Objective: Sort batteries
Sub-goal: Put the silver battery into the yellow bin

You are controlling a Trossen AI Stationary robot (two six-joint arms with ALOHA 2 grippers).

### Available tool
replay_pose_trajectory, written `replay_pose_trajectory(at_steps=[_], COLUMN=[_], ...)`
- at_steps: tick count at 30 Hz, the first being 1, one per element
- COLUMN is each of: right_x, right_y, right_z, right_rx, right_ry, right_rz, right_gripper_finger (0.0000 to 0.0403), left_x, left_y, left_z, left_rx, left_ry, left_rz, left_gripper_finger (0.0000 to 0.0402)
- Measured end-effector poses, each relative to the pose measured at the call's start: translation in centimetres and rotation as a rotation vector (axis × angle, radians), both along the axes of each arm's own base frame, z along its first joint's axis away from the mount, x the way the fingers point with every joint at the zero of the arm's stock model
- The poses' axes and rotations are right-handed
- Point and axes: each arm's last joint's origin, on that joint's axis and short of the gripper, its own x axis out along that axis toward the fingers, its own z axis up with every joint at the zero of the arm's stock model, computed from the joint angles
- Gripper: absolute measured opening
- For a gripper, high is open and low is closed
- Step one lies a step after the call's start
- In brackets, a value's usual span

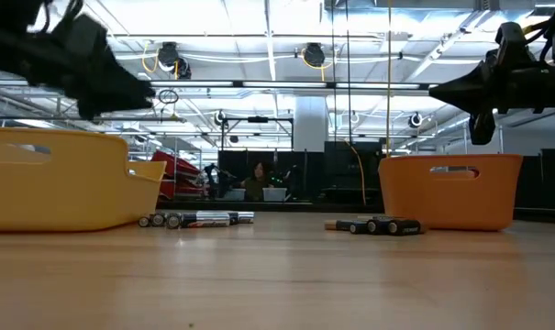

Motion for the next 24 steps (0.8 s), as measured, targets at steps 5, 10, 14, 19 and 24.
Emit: replay_pose_trajectory(at_steps=[5,10,14,19,24], right_x=[0.0,0.0,-0.1,-0.1,0.0], right_y=[0.0,-0.1,-0.3,-0.3,-0.2], right_z=[0.0,0.0,-0.1,0.0,0.1], right_rx=[-0.018,-0.066,-0.081,-0.108,-0.049], right_ry=[0.008,0.029,0.041,0.044,0.010], right_rz=[-0.004,-0.048,-0.118,-0.124,-0.070], right_gripper_finger=[0.0004,0.0004,0.0004,0.0004,0.0004], left_x=[0.8,2.4,3.9,5.6,6.7], left_y=[-0.6,-1.1,-1.1,-1.2,-1.4], left_z=[2.5,3.1,3.5,4.0,5.0], left_rx=[-0.040,0.001,0.108,0.293,0.433], left_ry=[0.252,0.412,0.420,0.384,0.313], left_rz=[-0.136,-0.157,-0.042,0.007,-0.012], left_gripper_finger=[0.0182,0.0182,0.0182,0.0182,0.0182])
